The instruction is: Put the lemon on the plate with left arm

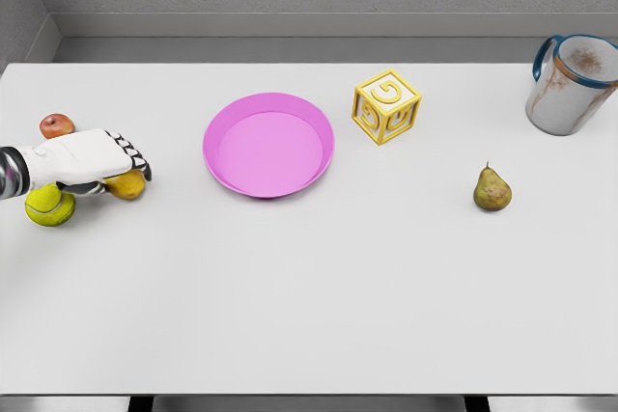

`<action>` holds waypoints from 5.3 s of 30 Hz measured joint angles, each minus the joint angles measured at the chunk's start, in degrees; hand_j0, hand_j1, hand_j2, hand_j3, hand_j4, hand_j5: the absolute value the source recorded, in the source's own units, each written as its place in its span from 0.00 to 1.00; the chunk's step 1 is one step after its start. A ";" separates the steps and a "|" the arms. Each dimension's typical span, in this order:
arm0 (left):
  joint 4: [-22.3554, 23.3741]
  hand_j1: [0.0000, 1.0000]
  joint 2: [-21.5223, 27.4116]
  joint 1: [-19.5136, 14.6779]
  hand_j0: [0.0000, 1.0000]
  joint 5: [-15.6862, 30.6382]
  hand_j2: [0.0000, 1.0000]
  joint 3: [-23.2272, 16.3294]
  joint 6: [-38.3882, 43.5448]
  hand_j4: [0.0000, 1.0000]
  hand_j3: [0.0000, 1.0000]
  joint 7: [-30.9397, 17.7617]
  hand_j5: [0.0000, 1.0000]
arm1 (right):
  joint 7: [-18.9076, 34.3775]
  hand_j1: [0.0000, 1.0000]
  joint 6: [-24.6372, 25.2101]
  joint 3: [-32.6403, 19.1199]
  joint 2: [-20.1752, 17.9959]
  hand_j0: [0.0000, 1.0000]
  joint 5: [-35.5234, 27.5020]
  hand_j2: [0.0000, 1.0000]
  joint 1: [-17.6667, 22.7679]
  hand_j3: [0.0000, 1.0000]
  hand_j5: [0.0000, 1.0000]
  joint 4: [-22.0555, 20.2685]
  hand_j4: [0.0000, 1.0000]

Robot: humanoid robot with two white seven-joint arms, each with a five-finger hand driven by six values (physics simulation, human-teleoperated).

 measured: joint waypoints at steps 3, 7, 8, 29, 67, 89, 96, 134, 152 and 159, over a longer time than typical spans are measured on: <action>0.00 0.61 0.08 0.35 0.61 0.09 0.61 0.14 0.29 0.61 0.61 0.14 0.61 | 0.00 1.00 0.00 -0.01 0.00 1.00 0.00 1.00 0.00 1.00 1.00 0.00 1.00; -0.01 0.61 0.11 0.44 0.61 0.28 0.61 0.19 0.43 0.61 0.61 0.25 0.61 | 0.00 1.00 0.00 -0.01 0.00 1.00 0.00 1.00 0.00 1.00 1.00 -0.01 1.00; 0.03 0.61 0.10 0.44 0.61 0.32 0.61 0.18 0.46 0.61 0.61 0.29 0.61 | 0.00 1.00 0.00 -0.01 0.00 1.00 0.00 1.00 -0.09 1.00 1.00 -0.01 1.00; 3.48 0.59 -1.03 0.53 0.59 1.81 0.59 -1.20 1.76 0.59 0.59 1.59 0.59 | 0.00 1.00 0.00 0.01 0.00 1.00 0.00 1.00 0.00 1.00 1.00 -0.01 1.00; 3.38 0.45 -1.52 0.00 0.45 1.07 0.45 -1.45 0.53 0.45 0.45 0.34 0.45 | 0.00 1.00 0.00 0.01 0.00 1.00 0.00 1.00 0.00 1.00 1.00 -0.01 1.00; 3.39 0.43 -3.47 -2.29 0.43 5.36 0.43 -1.48 -0.02 0.43 0.43 -0.03 0.43 | 0.00 1.00 0.00 -0.02 0.00 1.00 0.00 1.00 -0.09 1.00 1.00 -0.02 1.00; 3.39 0.43 -4.92 -3.16 0.43 5.94 0.43 -1.50 -0.05 0.43 0.43 -0.08 0.43 | 0.00 1.00 0.00 0.01 0.00 1.00 0.00 1.00 0.00 1.00 1.00 -0.03 1.00; 0.97 0.43 -14.38 -6.33 0.43 6.31 0.43 -1.50 -0.04 0.43 0.43 -0.16 0.43 | 0.00 1.00 0.00 -0.01 0.00 1.00 0.00 1.00 0.00 1.00 1.00 0.00 1.00; 1.09 1.00 -19.12 -7.38 1.00 4.30 1.00 -1.05 -0.08 1.00 1.00 -0.03 1.00 | 0.00 1.00 0.00 0.00 0.00 1.00 0.00 1.00 -0.09 1.00 1.00 0.00 1.00; 0.84 1.00 -19.03 -7.47 1.00 4.58 1.00 -0.87 -0.07 1.00 1.00 -0.02 1.00 | 0.00 1.00 0.00 -0.01 0.00 1.00 0.00 1.00 0.00 1.00 1.00 0.00 1.00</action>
